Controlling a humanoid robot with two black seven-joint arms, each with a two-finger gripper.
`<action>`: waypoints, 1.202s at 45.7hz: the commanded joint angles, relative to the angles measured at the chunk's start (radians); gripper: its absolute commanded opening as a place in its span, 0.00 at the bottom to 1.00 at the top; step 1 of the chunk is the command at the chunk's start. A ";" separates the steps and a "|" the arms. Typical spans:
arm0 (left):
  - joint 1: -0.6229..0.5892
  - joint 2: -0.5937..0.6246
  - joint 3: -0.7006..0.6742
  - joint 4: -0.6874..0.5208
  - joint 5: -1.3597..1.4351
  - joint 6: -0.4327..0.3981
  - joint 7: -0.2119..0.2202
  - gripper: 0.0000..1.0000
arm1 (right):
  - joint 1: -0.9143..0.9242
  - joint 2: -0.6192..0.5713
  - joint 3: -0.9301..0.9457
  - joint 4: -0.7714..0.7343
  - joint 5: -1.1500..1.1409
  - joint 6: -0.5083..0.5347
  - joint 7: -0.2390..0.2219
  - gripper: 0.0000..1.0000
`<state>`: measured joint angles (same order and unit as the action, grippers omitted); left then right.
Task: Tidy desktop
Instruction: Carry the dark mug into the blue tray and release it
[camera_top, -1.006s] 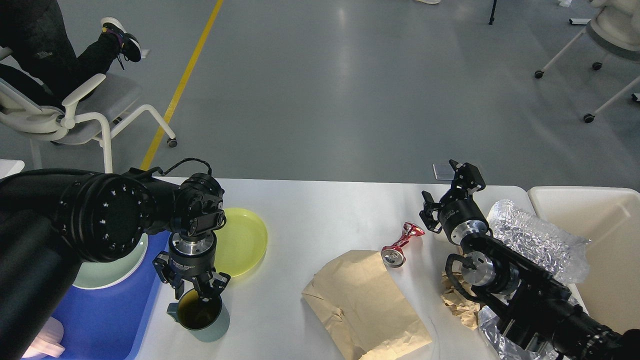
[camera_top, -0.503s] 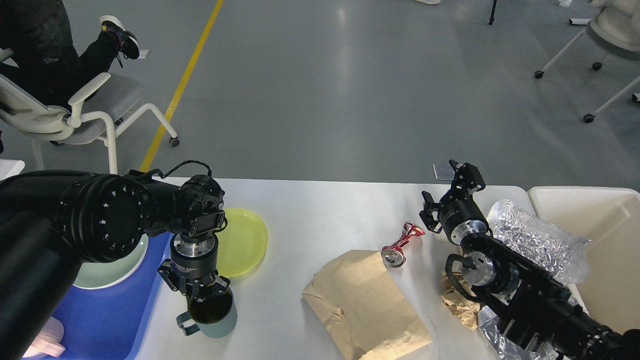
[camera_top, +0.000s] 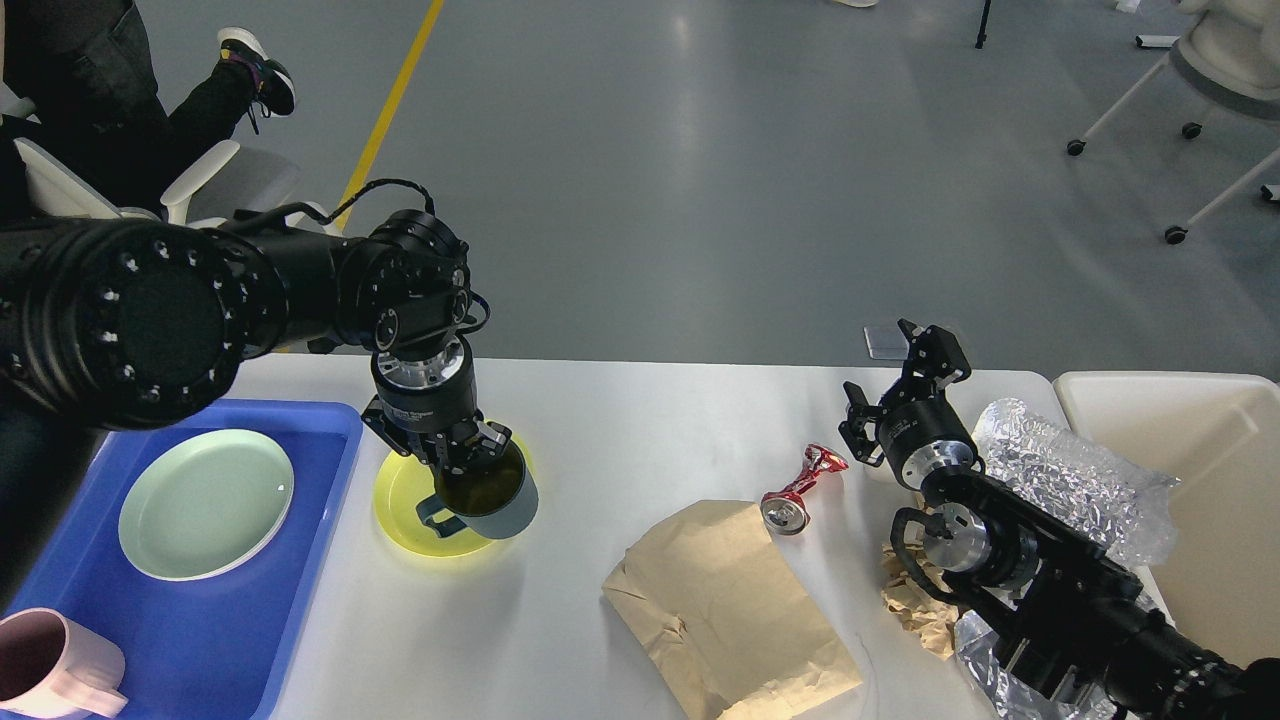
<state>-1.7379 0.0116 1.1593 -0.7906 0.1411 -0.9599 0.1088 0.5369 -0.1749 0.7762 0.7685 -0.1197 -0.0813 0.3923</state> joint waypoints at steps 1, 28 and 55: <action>-0.040 0.079 0.005 -0.041 0.003 0.000 0.002 0.00 | 0.000 0.000 0.000 0.000 0.000 0.000 0.000 1.00; 0.132 0.608 0.008 -0.122 0.000 0.000 0.000 0.00 | 0.000 0.000 0.000 0.000 0.000 0.000 0.000 1.00; 0.371 0.613 -0.035 0.002 -0.003 0.000 -0.003 0.00 | 0.000 0.000 0.000 0.000 0.000 0.000 0.000 1.00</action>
<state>-1.4038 0.6240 1.1264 -0.8328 0.1379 -0.9599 0.1043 0.5369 -0.1749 0.7762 0.7685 -0.1197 -0.0813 0.3928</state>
